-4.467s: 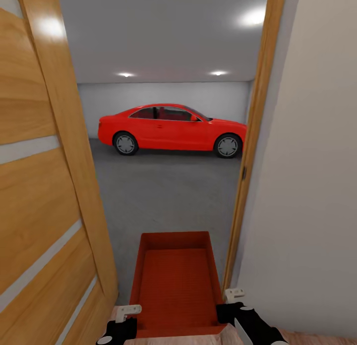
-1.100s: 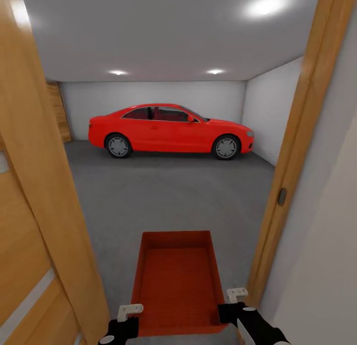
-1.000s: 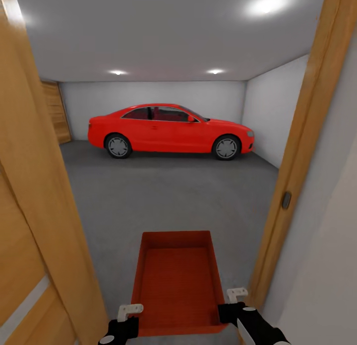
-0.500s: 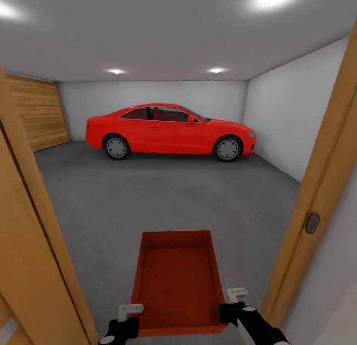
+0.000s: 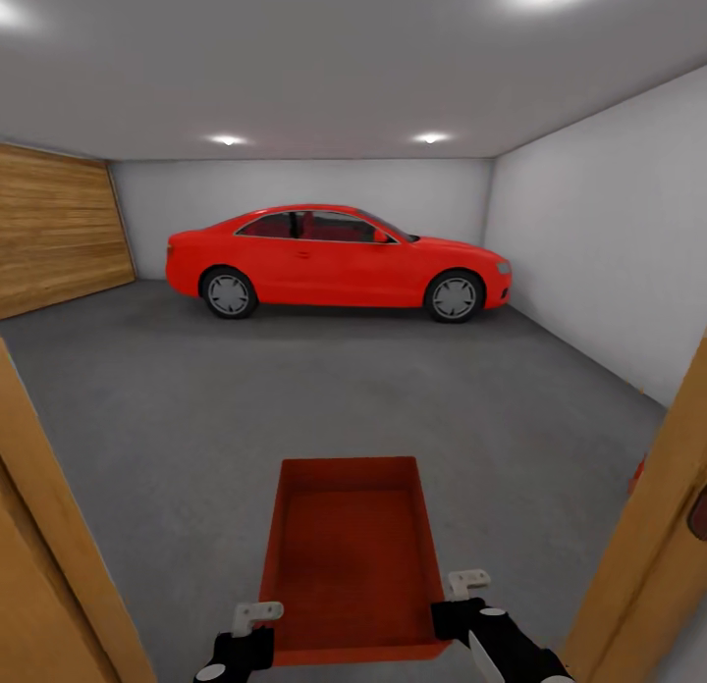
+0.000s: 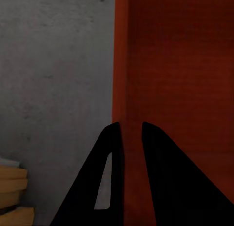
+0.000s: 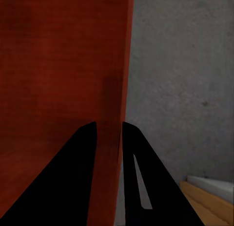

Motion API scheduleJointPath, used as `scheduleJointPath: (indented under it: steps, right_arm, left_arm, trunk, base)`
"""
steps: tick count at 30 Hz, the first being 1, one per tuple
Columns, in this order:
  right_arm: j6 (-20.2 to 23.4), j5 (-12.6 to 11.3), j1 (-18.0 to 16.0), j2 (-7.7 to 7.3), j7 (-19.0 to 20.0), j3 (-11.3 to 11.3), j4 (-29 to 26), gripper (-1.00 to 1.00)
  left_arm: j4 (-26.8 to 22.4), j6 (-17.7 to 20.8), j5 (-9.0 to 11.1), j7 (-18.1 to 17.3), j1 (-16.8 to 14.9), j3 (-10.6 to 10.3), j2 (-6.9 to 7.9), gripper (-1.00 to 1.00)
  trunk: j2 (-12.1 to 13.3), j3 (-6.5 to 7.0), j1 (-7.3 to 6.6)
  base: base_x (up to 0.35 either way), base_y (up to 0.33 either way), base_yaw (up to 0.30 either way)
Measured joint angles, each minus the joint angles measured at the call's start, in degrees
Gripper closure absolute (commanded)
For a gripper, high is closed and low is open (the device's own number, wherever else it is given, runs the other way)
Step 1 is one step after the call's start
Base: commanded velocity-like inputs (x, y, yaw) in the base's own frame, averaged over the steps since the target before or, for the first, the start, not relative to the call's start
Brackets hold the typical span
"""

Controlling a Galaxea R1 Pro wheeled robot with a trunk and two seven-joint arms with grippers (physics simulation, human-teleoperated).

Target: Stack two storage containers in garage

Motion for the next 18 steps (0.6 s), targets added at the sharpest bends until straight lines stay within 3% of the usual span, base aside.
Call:
scheduleJointPath:
  steps: [18]
  right_arm:
    - [0.0, 0.0, 0.0, -0.25, 0.4, 0.0, 0.0, 1.0]
  left_arm:
    - [0.0, 0.0, 0.0, 0.4, 0.0, -0.1, -0.24, 1.0]
  trunk:
    - [0.0, 0.0, 0.0]
  base:
    - [0.284, 0.032, 0.0]
